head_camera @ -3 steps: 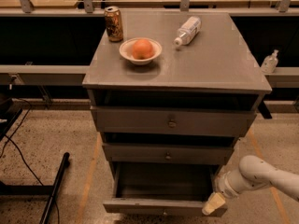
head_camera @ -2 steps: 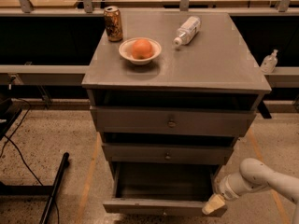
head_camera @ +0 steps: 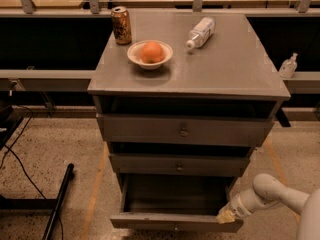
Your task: Close bottom drawer
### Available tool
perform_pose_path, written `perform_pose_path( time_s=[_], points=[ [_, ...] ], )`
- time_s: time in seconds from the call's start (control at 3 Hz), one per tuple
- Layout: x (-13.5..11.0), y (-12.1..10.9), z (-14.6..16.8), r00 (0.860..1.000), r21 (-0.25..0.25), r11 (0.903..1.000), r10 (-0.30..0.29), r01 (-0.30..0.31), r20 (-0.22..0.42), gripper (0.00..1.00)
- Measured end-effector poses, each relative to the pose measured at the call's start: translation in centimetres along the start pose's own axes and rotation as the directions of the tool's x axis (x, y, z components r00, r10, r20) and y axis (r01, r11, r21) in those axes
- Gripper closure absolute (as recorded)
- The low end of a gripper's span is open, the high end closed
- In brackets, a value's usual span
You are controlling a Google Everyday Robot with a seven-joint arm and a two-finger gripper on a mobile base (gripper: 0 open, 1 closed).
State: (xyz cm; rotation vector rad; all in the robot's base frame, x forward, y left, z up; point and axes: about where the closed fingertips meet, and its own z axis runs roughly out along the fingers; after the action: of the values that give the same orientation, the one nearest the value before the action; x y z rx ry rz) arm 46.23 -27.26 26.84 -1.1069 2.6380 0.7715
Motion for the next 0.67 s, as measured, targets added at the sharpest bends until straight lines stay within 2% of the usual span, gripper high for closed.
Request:
perform_pose_path(
  time_s=[0.33,0.67],
  points=[
    [0.04,0.1,0.15,1.0,-0.002,1.0,0.0,0.0,-0.001,0.85],
    [0.44,0.31,0.78,0.998,0.02,0.9997,-0.012,0.011,0.065,1.0]
  ],
)
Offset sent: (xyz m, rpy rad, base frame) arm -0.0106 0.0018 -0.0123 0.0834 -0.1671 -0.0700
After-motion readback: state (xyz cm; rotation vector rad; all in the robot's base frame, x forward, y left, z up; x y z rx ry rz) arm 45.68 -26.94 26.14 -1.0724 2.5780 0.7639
